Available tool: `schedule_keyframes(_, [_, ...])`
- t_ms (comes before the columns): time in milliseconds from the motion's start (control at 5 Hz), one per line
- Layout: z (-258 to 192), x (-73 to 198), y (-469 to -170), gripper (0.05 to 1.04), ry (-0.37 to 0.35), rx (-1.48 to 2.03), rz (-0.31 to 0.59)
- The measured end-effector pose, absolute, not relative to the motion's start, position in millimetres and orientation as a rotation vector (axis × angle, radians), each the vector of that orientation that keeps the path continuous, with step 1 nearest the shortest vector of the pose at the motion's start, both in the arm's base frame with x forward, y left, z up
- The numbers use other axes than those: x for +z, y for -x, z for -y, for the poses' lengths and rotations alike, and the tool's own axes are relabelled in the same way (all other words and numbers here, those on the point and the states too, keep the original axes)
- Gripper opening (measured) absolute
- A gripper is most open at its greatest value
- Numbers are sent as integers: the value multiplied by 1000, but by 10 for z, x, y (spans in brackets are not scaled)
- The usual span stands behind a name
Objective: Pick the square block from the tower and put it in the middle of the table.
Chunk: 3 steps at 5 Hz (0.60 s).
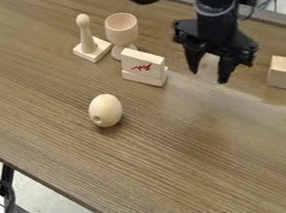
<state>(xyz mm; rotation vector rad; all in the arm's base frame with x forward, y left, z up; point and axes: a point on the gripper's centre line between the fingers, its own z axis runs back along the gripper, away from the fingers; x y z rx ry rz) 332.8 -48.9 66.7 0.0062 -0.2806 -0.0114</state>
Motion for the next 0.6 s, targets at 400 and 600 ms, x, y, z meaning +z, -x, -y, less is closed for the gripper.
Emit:
schedule_keyframes(400, [329,475,-3247,565,23,113,253])
schedule_keyframes(600, [325,378,-3232,565,22,136,237])
